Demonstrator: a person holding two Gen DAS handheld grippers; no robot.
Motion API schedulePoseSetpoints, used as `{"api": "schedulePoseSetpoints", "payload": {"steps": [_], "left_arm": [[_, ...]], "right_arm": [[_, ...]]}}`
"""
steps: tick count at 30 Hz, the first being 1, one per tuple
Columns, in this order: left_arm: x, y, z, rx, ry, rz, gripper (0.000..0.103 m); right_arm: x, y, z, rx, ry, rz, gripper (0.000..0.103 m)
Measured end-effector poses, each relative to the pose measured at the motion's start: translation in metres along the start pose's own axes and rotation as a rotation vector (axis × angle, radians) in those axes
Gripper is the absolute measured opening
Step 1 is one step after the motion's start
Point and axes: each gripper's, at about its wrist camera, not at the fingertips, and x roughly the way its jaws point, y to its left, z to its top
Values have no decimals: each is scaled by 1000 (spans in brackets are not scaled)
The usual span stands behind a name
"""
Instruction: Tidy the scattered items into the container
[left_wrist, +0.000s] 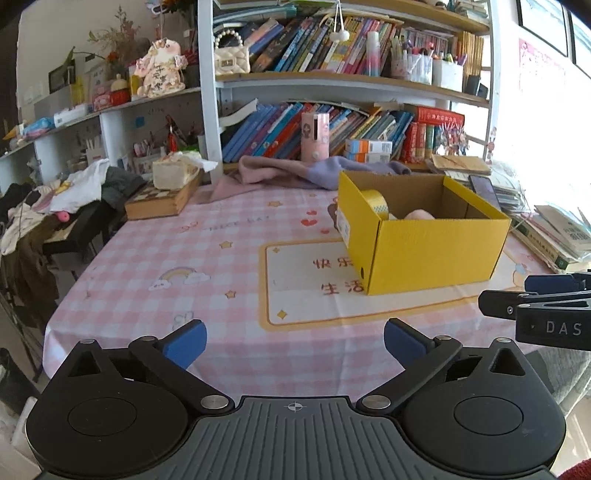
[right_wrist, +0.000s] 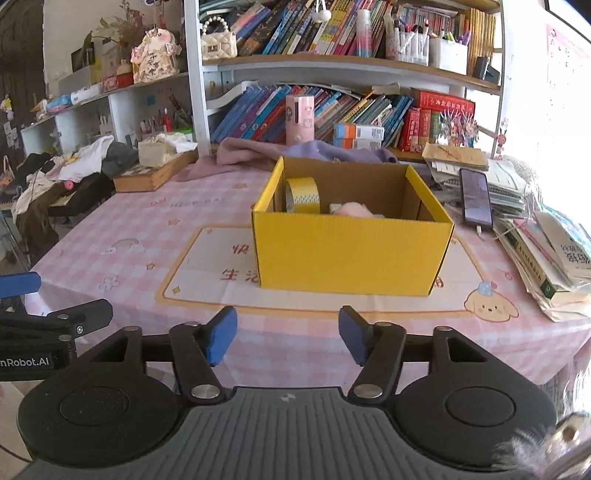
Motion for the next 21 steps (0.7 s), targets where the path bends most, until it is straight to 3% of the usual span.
{"api": "schedulePoseSetpoints", "payload": {"steps": [12,21], "left_arm": [[0,7,-7,-44,45,-4,103],[0,6,-8,-39,54,1,103]], "right_arm": [[1,4,-5,-5,27,13,84],[6,6,-6,-13,58,-6,94]]}}
